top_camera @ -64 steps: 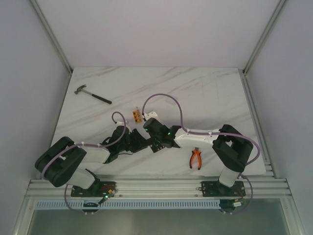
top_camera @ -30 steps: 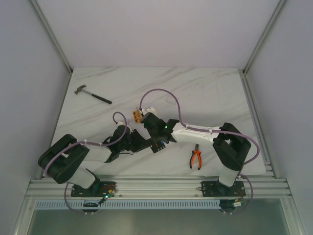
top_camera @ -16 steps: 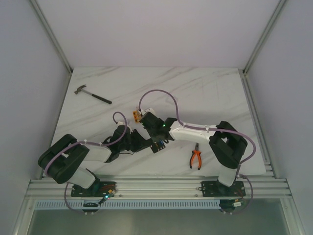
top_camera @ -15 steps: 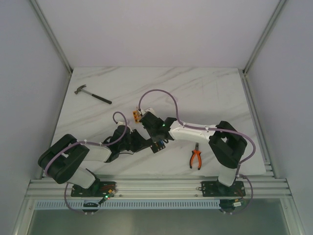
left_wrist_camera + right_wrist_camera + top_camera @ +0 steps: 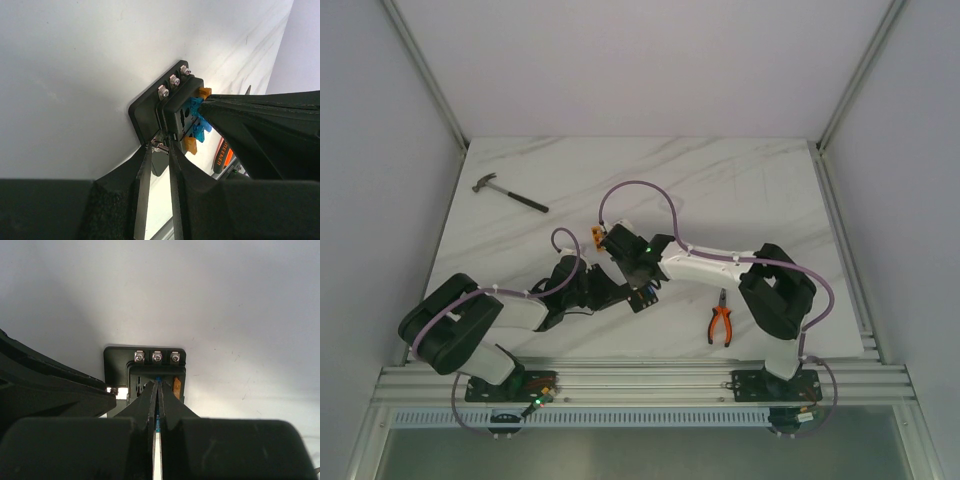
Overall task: Snap on the fuse box
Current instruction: Install the fuse at the fuse box base.
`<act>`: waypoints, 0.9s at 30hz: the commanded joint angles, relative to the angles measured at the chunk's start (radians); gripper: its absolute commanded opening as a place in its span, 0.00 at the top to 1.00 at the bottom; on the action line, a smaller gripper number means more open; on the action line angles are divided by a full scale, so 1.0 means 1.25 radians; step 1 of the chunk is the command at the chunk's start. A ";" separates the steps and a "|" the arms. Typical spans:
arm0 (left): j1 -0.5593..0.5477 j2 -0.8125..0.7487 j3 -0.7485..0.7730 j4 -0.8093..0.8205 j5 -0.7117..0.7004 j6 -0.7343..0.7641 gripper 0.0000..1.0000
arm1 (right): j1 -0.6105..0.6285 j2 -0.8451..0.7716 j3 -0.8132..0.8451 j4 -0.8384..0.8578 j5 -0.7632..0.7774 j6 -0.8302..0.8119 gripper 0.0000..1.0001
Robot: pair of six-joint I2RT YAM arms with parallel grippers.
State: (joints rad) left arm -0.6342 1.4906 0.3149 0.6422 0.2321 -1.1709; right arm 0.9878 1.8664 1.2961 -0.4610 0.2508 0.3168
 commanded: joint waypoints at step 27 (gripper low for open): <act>0.002 0.015 0.001 -0.034 -0.001 0.000 0.74 | -0.043 0.283 -0.060 -0.120 -0.006 -0.029 1.00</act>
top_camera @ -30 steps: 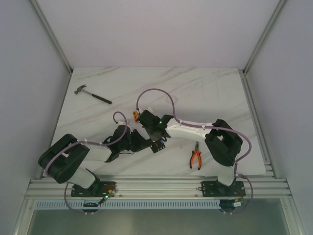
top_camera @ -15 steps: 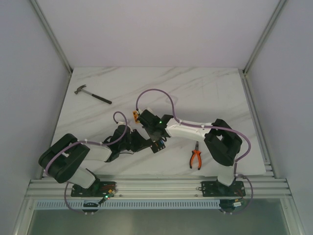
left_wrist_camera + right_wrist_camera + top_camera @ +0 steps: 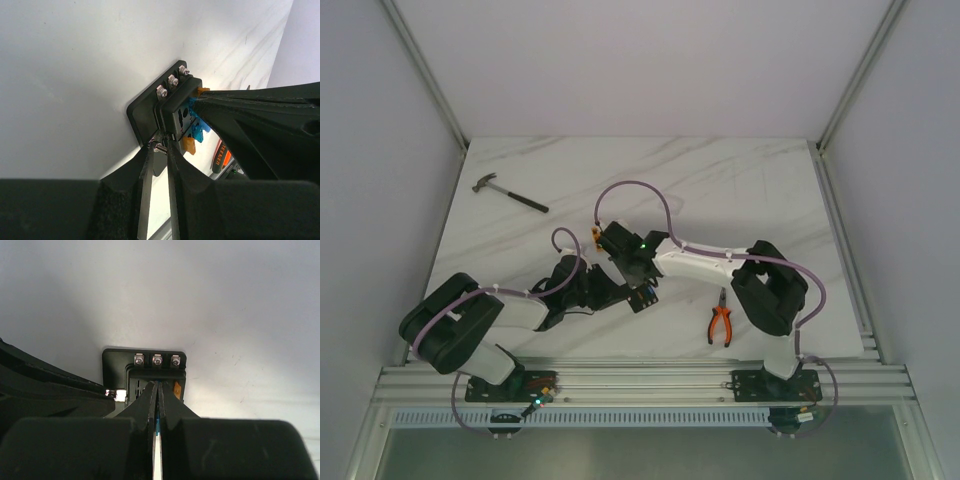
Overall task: Snap on the fuse box
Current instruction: Install the fuse at the fuse box base.
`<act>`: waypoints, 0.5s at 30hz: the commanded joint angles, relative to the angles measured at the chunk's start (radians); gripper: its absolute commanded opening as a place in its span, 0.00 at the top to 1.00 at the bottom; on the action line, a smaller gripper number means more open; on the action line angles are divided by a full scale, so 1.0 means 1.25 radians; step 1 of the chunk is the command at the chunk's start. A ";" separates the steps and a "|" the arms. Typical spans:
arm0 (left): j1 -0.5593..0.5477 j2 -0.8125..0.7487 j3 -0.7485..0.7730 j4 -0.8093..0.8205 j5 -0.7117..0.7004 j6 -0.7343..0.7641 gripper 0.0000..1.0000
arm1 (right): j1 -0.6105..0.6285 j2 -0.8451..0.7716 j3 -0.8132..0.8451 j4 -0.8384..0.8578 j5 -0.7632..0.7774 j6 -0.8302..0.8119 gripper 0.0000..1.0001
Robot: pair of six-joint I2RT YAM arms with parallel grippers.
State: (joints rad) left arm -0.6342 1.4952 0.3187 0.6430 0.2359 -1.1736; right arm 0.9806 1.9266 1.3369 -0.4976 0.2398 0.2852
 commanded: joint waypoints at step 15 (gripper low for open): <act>0.001 0.015 0.002 -0.036 -0.008 0.001 0.74 | -0.016 -0.053 -0.030 -0.016 -0.092 -0.034 0.87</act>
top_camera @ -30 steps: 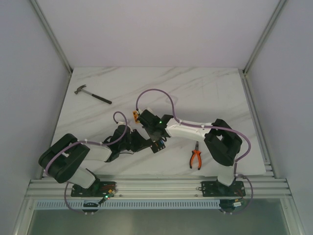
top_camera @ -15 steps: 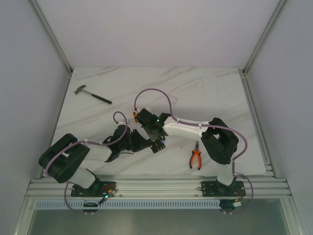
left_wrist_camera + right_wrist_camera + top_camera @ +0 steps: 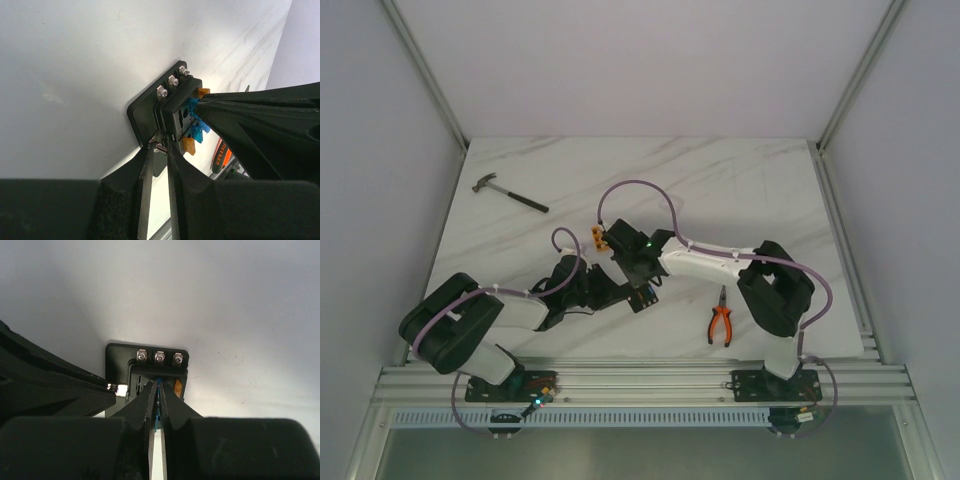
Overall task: Snap on the fuse box
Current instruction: Install the fuse at the fuse box base.
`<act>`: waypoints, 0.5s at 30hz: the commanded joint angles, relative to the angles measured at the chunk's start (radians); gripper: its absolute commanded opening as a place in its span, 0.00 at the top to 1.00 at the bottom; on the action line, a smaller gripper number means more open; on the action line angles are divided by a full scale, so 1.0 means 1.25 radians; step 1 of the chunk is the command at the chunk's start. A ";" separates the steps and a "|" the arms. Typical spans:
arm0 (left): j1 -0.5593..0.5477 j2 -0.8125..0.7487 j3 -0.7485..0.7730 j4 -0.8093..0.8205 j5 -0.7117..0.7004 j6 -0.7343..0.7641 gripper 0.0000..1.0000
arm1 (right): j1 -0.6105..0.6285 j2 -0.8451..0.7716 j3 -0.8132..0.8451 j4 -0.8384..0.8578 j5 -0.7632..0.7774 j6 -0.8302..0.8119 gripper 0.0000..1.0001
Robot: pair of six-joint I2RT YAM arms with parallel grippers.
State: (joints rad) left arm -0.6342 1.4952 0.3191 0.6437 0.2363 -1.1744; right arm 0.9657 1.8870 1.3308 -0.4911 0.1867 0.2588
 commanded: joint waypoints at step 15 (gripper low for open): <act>-0.001 0.011 0.000 -0.039 -0.010 0.002 0.74 | -0.004 -0.047 -0.023 -0.041 -0.018 0.036 0.79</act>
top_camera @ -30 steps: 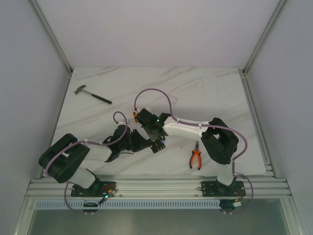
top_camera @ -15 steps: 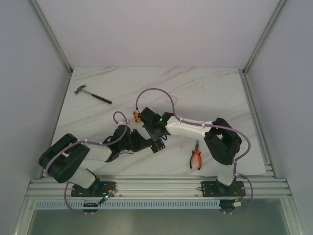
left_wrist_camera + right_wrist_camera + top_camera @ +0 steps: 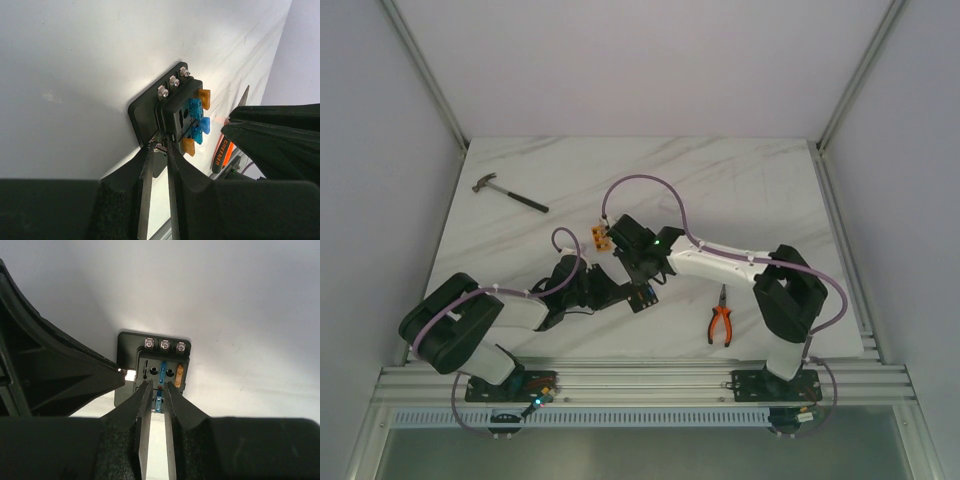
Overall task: Snap on the fuse box
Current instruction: Install the fuse at the fuse box base.
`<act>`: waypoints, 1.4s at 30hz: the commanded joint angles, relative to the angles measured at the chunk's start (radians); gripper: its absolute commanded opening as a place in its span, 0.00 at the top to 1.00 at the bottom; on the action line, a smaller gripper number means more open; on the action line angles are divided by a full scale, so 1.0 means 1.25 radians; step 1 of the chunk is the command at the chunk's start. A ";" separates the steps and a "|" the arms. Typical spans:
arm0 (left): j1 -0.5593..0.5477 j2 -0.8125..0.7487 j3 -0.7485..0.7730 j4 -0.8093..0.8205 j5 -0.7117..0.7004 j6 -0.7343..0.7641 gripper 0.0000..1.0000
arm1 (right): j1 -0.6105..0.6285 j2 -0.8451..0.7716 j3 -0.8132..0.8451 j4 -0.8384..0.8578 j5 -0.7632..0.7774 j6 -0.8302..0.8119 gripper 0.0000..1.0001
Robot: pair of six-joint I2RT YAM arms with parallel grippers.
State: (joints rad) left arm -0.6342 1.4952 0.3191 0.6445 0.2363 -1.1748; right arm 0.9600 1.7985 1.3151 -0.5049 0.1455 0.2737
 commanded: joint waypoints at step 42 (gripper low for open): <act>-0.011 0.046 0.062 -0.041 -0.006 0.019 0.74 | -0.037 0.190 -0.042 -0.078 0.084 -0.045 1.00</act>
State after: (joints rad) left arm -0.6361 1.5234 0.3511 0.6357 0.2424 -1.1740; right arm 0.9581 1.9057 1.3346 -0.5385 0.1841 0.2596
